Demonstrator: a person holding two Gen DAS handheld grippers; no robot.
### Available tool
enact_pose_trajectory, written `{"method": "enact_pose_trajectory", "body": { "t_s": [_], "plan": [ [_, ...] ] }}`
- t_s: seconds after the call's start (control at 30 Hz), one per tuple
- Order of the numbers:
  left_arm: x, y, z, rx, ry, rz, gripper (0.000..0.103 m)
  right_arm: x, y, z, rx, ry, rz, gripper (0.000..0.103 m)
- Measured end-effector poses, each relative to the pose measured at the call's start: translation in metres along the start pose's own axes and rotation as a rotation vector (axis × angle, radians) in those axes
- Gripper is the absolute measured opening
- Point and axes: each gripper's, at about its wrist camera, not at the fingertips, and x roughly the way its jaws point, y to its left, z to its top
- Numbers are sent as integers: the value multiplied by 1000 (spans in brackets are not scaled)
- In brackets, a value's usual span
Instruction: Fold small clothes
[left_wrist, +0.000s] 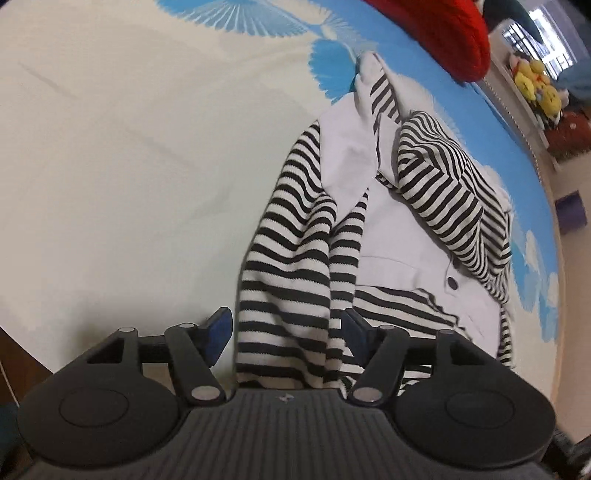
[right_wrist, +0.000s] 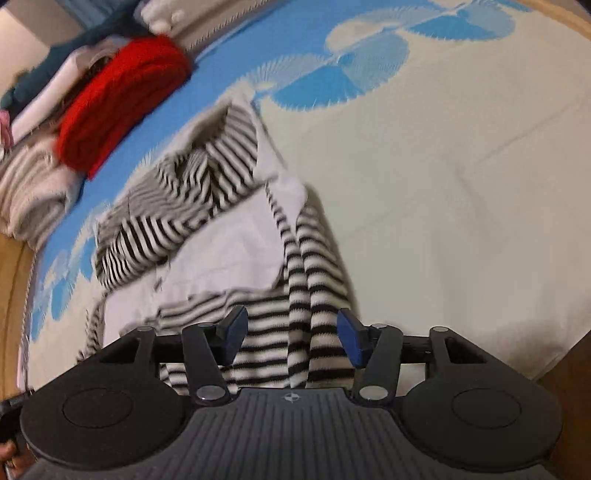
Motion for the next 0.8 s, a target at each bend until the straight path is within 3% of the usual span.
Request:
{"method": "enact_pose_trajectory", "body": {
  "t_s": [0.17, 0.43, 0.57, 0.6, 0.67, 0.7, 0.73, 0.77, 0.8],
  "plan": [
    [11, -15, -2, 37, 43, 11, 79, 20, 9, -6, -50, 72, -65, 60],
    [45, -24, -12, 87, 143, 132, 79, 40, 7, -11, -58, 161, -136, 60],
    [47, -19, -15, 60, 149, 138, 78, 48, 6, -15, -78, 199, -184, 60],
    [46, -18, -16, 61, 146, 132, 74, 49, 5, -15, -81, 202, -188, 59],
    [43, -17, -16, 74, 139, 105, 54, 49, 5, -16, -87, 203, -186, 57],
    [42, -17, -16, 80, 138, 88, 34, 49, 5, -17, -88, 205, -177, 55],
    [40, -18, -17, 87, 134, 76, 16, 49, 6, -17, -90, 209, -163, 41],
    [37, -18, -17, 96, 124, 68, 10, 50, 8, -18, -97, 217, -136, 25],
    [35, -19, -18, 100, 113, 59, 8, 49, 10, -19, -106, 219, -111, 18]
  ]
}}
